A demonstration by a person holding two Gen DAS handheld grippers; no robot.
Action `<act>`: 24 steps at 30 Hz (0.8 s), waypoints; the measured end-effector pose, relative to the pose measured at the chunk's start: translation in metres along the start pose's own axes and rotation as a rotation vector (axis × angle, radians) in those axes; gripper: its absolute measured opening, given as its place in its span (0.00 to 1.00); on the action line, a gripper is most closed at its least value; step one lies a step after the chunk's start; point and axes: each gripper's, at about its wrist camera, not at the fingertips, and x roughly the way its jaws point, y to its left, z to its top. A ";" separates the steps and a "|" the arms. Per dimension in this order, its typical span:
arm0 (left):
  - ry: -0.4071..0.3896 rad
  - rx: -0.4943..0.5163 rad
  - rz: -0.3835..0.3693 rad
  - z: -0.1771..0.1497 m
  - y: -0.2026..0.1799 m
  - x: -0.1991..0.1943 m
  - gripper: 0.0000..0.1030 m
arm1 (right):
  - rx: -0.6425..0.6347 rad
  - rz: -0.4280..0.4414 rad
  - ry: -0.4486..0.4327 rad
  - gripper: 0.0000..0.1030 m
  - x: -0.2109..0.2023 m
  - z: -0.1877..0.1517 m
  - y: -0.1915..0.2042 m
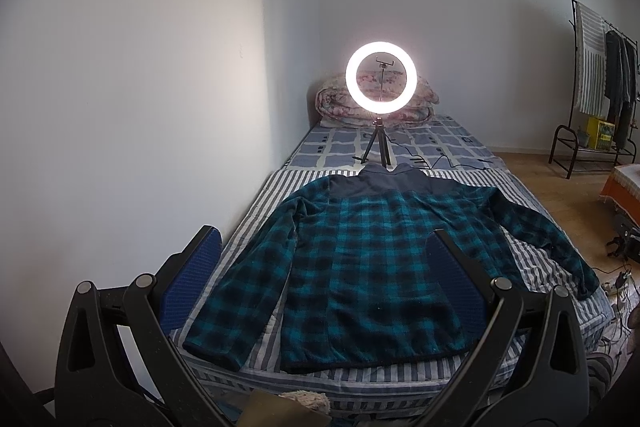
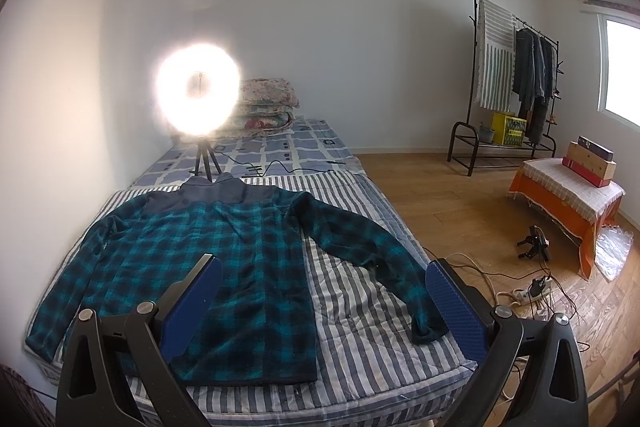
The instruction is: Fold large clothes
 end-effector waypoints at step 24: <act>0.008 -0.007 -0.005 -0.001 0.002 0.001 1.00 | -0.002 -0.001 0.003 1.00 0.000 0.001 0.003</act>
